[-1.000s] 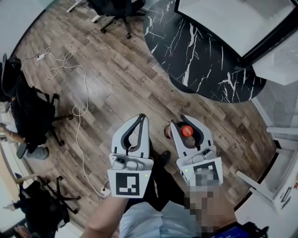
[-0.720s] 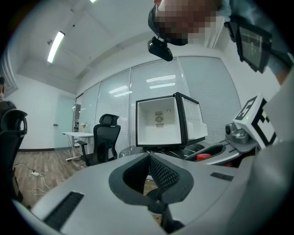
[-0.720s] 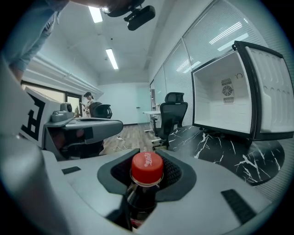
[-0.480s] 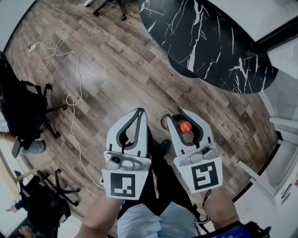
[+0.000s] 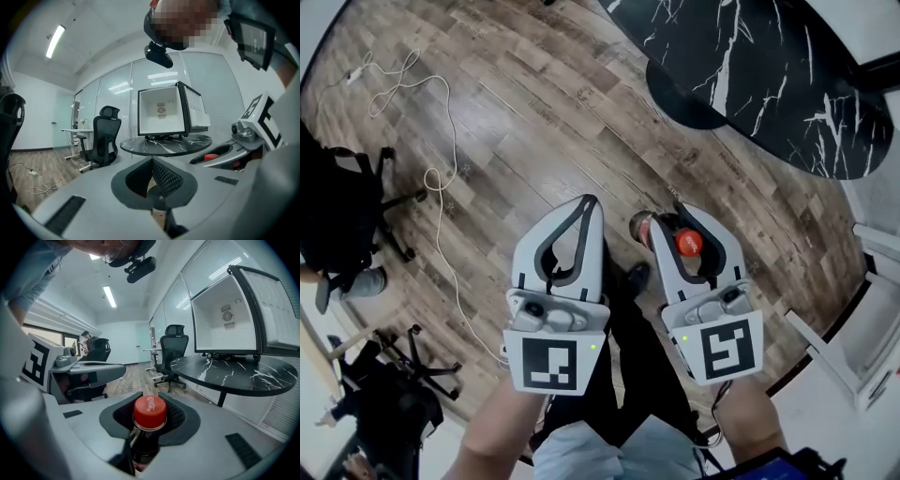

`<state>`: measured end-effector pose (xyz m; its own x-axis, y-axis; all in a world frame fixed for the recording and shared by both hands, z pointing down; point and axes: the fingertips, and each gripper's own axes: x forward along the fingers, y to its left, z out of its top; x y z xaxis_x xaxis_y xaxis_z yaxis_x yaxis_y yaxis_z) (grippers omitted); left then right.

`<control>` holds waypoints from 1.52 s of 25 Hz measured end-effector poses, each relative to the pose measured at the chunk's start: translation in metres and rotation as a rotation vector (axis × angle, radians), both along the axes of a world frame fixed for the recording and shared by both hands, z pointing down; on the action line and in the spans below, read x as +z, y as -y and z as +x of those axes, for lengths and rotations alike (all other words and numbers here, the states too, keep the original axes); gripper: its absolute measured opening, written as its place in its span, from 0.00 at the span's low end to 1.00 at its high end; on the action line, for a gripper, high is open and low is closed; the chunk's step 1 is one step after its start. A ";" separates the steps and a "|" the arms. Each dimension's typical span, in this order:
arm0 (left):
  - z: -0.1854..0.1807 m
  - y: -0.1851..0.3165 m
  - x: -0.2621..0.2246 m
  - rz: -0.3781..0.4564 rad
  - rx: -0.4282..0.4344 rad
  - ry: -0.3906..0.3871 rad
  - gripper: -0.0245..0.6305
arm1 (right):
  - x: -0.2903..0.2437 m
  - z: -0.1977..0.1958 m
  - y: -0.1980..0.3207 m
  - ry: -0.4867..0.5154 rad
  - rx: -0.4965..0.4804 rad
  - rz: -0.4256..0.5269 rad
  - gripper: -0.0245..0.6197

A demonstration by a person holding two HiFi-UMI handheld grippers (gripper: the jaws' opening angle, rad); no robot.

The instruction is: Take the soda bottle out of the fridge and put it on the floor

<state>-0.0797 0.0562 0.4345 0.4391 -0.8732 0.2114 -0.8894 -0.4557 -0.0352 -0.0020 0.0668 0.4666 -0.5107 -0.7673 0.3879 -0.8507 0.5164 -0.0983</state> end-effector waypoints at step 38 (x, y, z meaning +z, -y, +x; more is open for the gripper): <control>0.001 0.003 0.249 -0.108 0.027 -0.019 0.06 | 0.248 0.015 -0.005 -0.029 0.033 -0.085 0.21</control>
<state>-0.0789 0.0532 0.6834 0.4668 -0.8337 0.2950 -0.8769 -0.4797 0.0319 0.0133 0.0720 0.7144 -0.4728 -0.7473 0.4668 -0.8704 0.4786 -0.1155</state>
